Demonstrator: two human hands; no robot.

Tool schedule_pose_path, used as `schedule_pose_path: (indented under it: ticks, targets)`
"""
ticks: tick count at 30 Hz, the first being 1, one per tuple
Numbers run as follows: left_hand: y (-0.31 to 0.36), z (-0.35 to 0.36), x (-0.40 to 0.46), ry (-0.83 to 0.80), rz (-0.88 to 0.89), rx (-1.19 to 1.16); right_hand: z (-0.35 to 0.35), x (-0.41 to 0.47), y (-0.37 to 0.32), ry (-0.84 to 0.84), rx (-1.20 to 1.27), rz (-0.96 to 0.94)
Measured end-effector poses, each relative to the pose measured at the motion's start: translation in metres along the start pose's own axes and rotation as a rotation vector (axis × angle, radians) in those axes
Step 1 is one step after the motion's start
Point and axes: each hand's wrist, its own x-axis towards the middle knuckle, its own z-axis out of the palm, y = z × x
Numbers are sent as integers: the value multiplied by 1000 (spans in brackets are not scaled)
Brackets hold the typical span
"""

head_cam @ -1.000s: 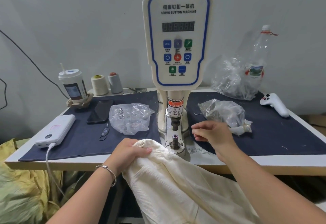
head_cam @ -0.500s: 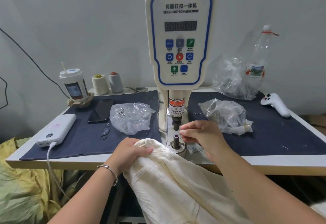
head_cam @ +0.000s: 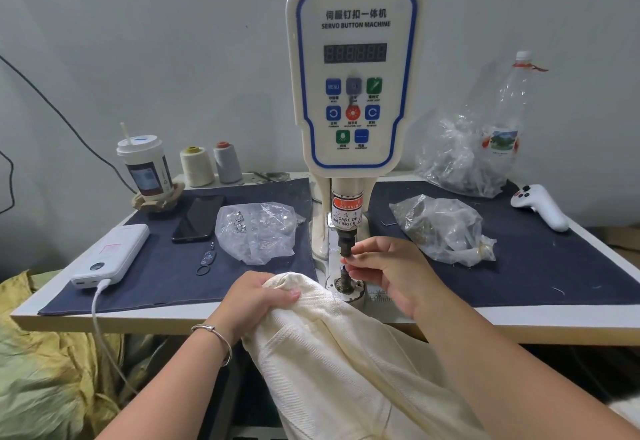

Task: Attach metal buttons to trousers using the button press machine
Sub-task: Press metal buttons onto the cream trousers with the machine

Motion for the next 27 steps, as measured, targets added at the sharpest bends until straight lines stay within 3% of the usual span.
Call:
schedule_pose_path:
  ticks: [16, 27]
  targets:
    - [-1, 0, 2, 9, 4, 5, -2, -6, -9, 9, 221, 189]
    - [-2, 1, 3, -3, 15, -17, -3, -11, -25, 97, 181, 312]
